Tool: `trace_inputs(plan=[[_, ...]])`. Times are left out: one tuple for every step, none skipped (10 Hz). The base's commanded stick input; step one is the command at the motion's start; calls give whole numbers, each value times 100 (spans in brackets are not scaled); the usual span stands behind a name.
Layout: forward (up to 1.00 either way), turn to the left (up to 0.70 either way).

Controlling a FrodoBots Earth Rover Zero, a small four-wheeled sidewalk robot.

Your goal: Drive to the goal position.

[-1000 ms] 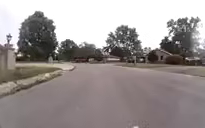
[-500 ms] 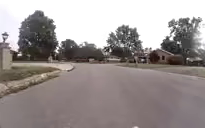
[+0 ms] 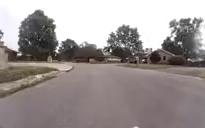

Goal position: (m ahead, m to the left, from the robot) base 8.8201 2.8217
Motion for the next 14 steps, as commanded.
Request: trace_inputs(plan=[[70, 10], [70, 33], [70, 18], [70, 0], [70, 0], [70, 0], [70, 0], [70, 0], [70, 0], [70, 0], [70, 0], [70, 0], [70, 0], [70, 0]])
